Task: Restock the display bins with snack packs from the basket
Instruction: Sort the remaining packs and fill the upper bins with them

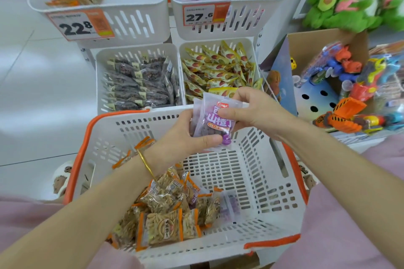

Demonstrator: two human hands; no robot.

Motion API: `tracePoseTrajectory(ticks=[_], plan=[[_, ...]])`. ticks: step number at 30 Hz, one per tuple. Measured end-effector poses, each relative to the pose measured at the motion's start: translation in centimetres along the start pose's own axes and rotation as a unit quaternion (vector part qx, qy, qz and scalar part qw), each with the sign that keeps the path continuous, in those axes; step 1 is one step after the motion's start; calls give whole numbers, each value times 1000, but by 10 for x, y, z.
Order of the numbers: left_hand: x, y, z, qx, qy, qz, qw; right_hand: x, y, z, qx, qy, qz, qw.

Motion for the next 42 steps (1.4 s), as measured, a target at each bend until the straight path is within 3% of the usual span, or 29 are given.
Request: tracePoseTrajectory(ticks=[2, 5, 7, 8, 15, 17, 20, 24, 29, 33, 36, 42], plan=[[-8, -3, -4, -14, 13, -37, 999, 3, -4, -2, 6, 19, 3, 1000], [-34, -8, -17, -4, 35, -78, 996, 18, -13, -7, 141, 84, 2, 986], [-65, -13, -34, 0, 60, -102, 993, 42, -28, -14, 208, 66, 23, 976], [-84, -15, -45, -5, 77, -121, 990, 56, -41, -21, 202, 47, 28, 978], [-224, -39, -131, -150, 244, -304, 908, 165, -160, -72, -53, -134, 57, 988], [-251, -54, -153, -209, 266, -385, 859, 193, -198, -97, -161, -191, 94, 964], [-262, -78, -190, -222, 197, -532, 793, 222, -231, -149, -280, -226, 218, 907], [-254, -99, -232, -179, 116, -637, 741, 221, -233, -223, -276, -160, 421, 849], [-238, -109, -250, -166, 61, -681, 711, 184, -231, -279, -184, -38, 483, 855], [-239, -108, -248, -165, 66, -683, 708, 162, -220, -294, -110, 22, 431, 895], [-244, -104, -236, -170, 82, -656, 731, 168, -216, -281, -97, 34, 420, 902], [-239, -65, -124, -188, 258, -557, 767, 196, -188, -153, -195, -96, 406, 888]])
Point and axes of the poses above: each hand's wrist, its own z-axis away from the middle knuckle, its own y-axis out of the palm, x = y × z, the point moved 7 cm from there along -z, towards the middle knuckle, and after that the axes turned 6 degrees about x, right-handed, at the moved point
